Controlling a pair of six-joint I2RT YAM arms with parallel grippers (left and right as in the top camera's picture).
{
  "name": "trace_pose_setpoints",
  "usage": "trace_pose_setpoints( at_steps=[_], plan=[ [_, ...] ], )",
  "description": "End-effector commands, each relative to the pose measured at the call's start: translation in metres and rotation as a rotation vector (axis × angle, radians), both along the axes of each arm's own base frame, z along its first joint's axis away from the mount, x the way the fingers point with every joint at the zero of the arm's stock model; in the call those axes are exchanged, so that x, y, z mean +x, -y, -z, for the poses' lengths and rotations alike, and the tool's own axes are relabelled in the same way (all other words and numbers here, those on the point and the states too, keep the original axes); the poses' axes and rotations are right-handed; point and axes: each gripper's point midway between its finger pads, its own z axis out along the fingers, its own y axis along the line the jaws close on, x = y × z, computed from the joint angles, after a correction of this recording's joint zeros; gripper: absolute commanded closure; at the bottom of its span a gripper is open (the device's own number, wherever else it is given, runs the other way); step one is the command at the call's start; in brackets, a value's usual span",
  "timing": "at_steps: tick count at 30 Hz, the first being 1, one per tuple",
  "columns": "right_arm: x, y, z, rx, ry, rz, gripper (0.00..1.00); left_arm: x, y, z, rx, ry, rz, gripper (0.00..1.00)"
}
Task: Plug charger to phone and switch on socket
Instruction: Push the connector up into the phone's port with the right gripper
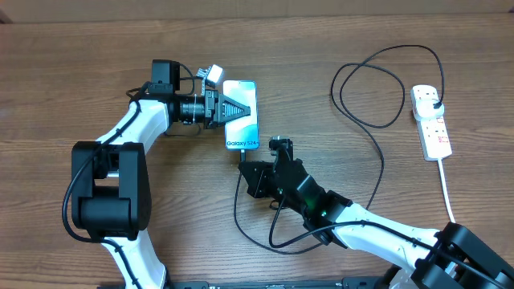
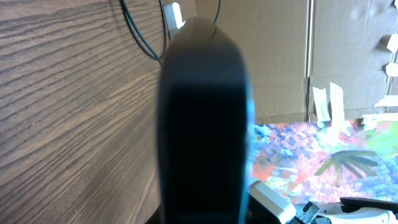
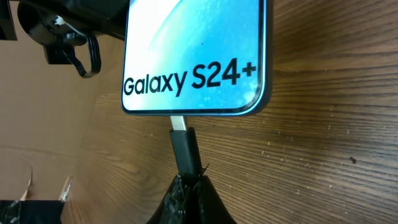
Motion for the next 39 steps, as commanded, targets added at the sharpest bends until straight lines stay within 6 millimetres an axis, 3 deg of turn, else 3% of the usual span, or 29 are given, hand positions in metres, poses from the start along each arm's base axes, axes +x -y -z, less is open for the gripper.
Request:
trace_pose_setpoints(
  at_steps=[1,10,27,33,39],
  plan=[
    [0.022,-0.001,-0.025,0.044,0.047,0.062,0.96,-0.007,0.003,-0.015,-0.056,0.010,0.034,0.96],
    [0.028,-0.005,-0.038,0.067,0.068,0.064,0.96,-0.007,0.003,-0.015,-0.056,0.010,0.034,0.96],
    [0.052,0.012,-0.061,0.075,0.021,0.051,0.96,-0.007,0.003,-0.015,-0.056,0.021,0.036,0.95],
    [0.062,0.007,-0.085,0.049,0.111,0.026,0.96,-0.007,0.003,-0.015,-0.056,0.021,0.036,0.96],
    [0.058,0.013,-0.067,-0.012,0.059,0.032,0.96,-0.007,0.004,-0.016,-0.060,0.020,0.037,0.96]
  ],
)
